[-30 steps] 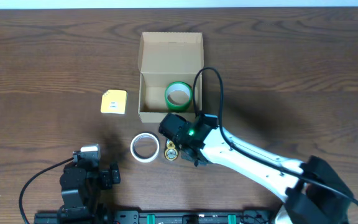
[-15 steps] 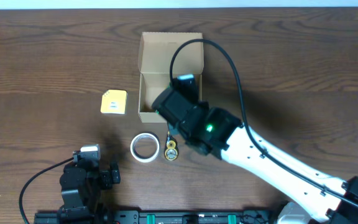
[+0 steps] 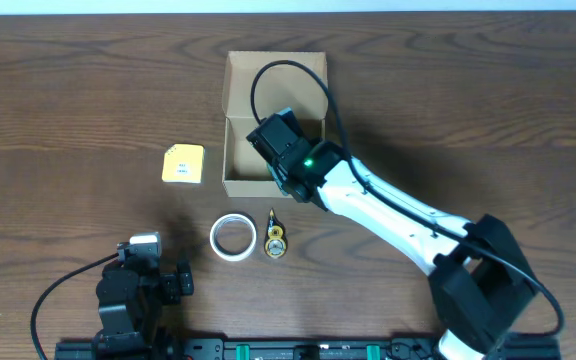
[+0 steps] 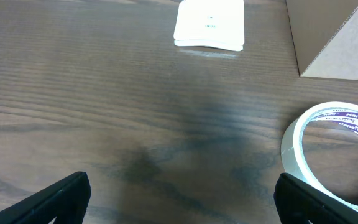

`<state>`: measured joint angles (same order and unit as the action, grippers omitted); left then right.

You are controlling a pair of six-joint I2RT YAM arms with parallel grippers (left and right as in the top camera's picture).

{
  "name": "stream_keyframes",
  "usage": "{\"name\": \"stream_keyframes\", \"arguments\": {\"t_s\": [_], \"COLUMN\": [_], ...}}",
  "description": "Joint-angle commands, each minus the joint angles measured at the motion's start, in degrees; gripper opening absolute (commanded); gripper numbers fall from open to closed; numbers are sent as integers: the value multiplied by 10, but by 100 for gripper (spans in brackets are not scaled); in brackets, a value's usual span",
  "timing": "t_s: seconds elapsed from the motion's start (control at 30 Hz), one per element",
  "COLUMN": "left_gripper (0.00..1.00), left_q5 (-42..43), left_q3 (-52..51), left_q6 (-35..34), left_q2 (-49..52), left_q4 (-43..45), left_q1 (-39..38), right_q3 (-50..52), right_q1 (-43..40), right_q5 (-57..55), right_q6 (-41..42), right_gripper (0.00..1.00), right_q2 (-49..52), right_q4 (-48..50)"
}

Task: Pack container
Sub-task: 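Lift the highlighter into the box and release it, then move the right gripper to the correction tape and grasp it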

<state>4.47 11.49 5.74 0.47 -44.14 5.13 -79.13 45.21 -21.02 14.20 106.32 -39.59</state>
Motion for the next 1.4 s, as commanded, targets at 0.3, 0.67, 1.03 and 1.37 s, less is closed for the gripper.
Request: {"name": "stream_keyframes", "arguments": {"t_s": [0.3,0.67,1.03,1.37], "left_gripper": [95,95,95,96], "left_q5": [-4,-4,-4,-4], "left_q3": [-5,-5,-5,-5], "left_q6": [-11,-11,-11,-11], "left_q2": [-3,-3,-3,-3], "left_q4": [-17,-17,-17,-17], "left_q1": [-2,-2,-2,-2], "right_q3": [-8,-10,-141,208], "right_q1": [-3,-3,6,83], "right_q5": [-6,-27,-40,50], "right_q6": [-14,-15,182,367], "right_gripper": [14,48,76,79], "right_q2": [16,13,-109,-310], "right_q4": [3,38,-267,-200]}}
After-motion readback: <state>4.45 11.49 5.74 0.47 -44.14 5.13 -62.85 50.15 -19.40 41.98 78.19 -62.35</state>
